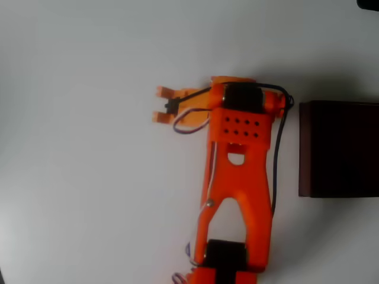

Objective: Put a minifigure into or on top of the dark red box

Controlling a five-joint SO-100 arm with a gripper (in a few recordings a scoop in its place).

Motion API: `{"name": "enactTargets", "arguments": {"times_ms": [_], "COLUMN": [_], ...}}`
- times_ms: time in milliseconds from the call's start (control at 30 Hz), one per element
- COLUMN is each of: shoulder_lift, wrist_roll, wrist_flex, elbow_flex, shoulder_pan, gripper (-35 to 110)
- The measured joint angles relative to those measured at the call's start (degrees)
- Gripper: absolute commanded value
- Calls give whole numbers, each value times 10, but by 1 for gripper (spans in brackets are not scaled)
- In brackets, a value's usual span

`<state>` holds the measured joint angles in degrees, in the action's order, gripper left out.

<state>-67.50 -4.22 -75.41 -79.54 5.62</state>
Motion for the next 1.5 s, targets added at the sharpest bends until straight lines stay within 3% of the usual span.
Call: {"name": "enactTargets", "arguments": {"times_ms": [1500], "shoulder_lift": [115], "wrist_roll": [0], "wrist_flex": [-46], "elbow_flex": [122], "shoulder_pan": [8], "gripper": [10]}}
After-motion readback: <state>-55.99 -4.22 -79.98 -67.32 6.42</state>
